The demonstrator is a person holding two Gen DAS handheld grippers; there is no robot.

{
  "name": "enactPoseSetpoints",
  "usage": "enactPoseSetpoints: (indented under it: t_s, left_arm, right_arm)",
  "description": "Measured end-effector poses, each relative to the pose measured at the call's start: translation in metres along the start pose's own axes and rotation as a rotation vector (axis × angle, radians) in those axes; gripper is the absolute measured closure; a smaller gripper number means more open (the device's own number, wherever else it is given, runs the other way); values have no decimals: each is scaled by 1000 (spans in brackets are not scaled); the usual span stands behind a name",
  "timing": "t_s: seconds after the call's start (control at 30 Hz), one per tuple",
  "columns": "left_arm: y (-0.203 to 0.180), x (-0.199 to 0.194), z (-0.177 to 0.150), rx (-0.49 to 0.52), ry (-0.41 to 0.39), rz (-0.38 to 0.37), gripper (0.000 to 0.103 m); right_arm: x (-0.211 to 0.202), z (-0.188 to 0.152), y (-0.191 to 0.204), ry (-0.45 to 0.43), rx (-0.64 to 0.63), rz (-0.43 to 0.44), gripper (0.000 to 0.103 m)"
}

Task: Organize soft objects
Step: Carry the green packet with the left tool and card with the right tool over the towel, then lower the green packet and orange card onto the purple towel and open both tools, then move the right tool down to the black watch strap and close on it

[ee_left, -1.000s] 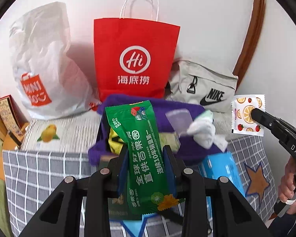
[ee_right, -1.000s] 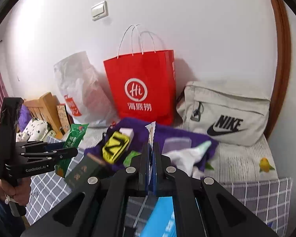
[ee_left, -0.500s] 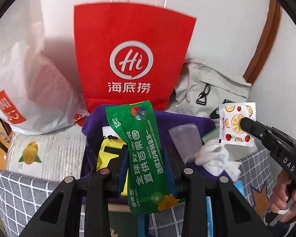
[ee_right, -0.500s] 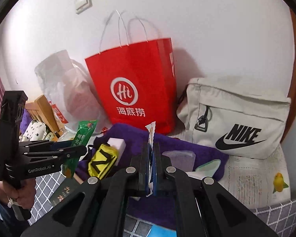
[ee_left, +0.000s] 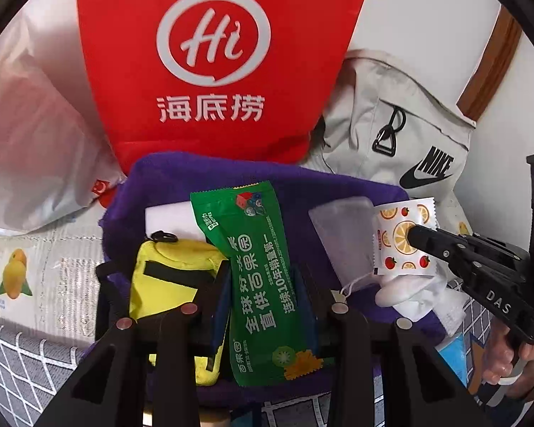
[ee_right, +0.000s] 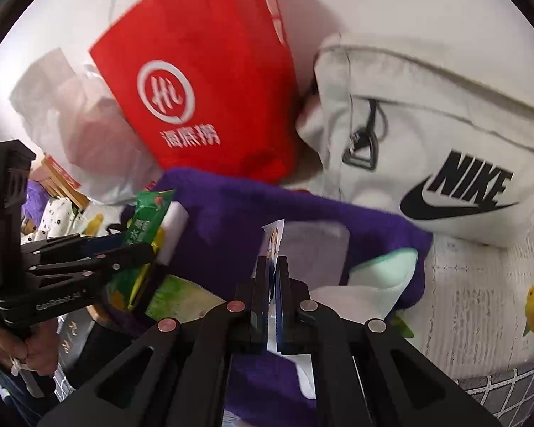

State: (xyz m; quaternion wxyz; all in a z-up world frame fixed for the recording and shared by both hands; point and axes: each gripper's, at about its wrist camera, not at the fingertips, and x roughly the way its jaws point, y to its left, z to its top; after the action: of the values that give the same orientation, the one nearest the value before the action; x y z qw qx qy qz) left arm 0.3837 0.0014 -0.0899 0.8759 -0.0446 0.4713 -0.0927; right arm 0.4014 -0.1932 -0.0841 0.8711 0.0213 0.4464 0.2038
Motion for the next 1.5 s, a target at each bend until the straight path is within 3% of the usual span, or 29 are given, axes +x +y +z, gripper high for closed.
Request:
enactPoseSetpoints:
  t_s: [0.57, 0.8, 0.93, 1.23, 1.5]
  left_arm:
    - [4, 20, -2, -17, 35, -19, 68]
    - [1, 19, -1, -14, 34, -23, 62]
    - [-3, 13, 0, -14, 20, -30, 45]
    - [-7, -8, 2, 6, -12, 7, 43]
    - [-5, -51, 1, -3, -61, 43, 43]
  right_arm:
    - [24, -6, -3, 69, -38, -68, 93]
    - [16, -5, -3, 49, -51, -97, 65]
    - [7, -4, -3, 31, -55, -113, 57]
    - [-14, -2, 0, -11, -53, -117, 56]
    - [-52, -3, 31, -71, -92, -120, 56]
